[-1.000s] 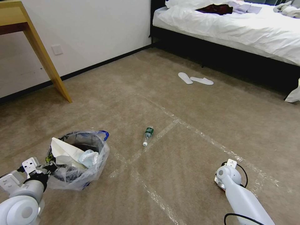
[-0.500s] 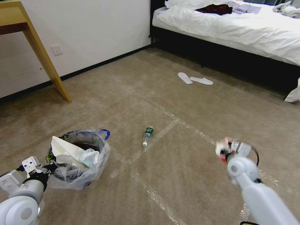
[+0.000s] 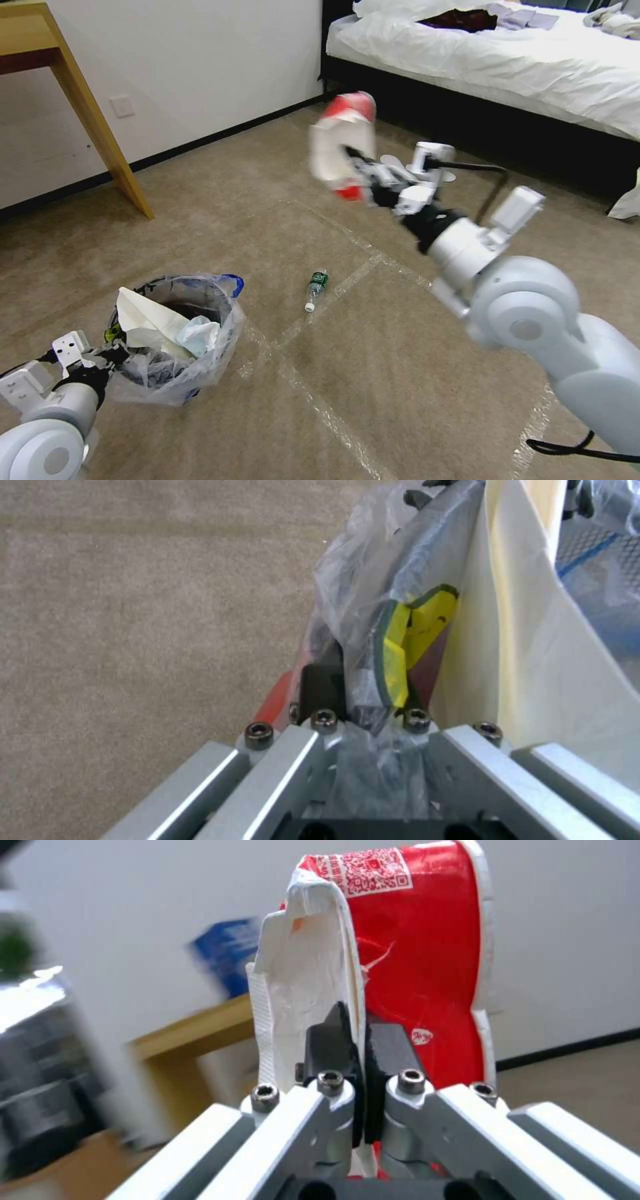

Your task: Pick up the trash bin and place the garbage on the floor into it.

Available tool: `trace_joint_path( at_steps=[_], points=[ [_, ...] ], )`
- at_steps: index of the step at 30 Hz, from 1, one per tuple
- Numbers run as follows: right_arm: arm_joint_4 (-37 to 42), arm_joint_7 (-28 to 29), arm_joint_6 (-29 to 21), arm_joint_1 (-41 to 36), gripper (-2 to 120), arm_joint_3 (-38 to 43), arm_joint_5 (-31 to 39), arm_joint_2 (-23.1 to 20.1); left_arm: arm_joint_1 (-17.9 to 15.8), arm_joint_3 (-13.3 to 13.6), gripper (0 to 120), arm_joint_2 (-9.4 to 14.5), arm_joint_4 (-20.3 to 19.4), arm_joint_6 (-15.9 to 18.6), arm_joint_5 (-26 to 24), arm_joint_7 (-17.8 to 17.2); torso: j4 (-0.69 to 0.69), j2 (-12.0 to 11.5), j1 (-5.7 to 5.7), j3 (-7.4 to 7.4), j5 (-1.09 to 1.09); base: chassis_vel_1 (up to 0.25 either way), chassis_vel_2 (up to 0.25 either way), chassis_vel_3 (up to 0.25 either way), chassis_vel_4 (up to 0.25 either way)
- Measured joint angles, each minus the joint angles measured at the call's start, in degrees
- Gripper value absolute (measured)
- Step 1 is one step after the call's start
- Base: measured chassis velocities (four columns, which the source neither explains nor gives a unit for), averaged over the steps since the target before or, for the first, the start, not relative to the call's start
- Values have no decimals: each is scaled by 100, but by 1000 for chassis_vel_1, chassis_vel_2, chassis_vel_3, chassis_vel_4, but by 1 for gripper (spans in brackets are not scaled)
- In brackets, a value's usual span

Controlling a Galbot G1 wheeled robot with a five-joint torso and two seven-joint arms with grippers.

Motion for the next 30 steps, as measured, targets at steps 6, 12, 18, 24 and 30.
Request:
trace_joint_path(
  at_steps=[6, 12, 18, 24, 30],
  points=[
    [-1, 75, -7, 989, 0, -1210, 348, 391, -38, 1, 0, 4, 10, 5, 2, -1, 1, 1, 0, 0, -1, 0, 0, 0, 0],
    [-146, 270, -144, 1630, 0, -2385, 403, 663, -97, -17, 0, 4, 38, 8, -17, -2, 1, 0, 0, 0, -1, 0, 0, 0, 0],
    [-502, 561, -335, 2235, 0, -3404, 390, 1068, -189, -21, 0, 15, 70, 12, -67, -6, 0, 0, 0, 0, -1, 0, 0, 0, 0],
    [-881, 783, -521, 2563, 0, -3864, 353, 1529, -227, -22, 0, 10, 92, 12, -81, -6, 0, 0, 0, 0, -1, 0, 0, 0, 0],
    [-1237, 895, -723, 2880, 0, -4192, 333, 1943, -253, -39, 0, 4, 91, 12, -98, -5, 1, 0, 0, 0, -1, 0, 0, 0, 0]
  ],
)
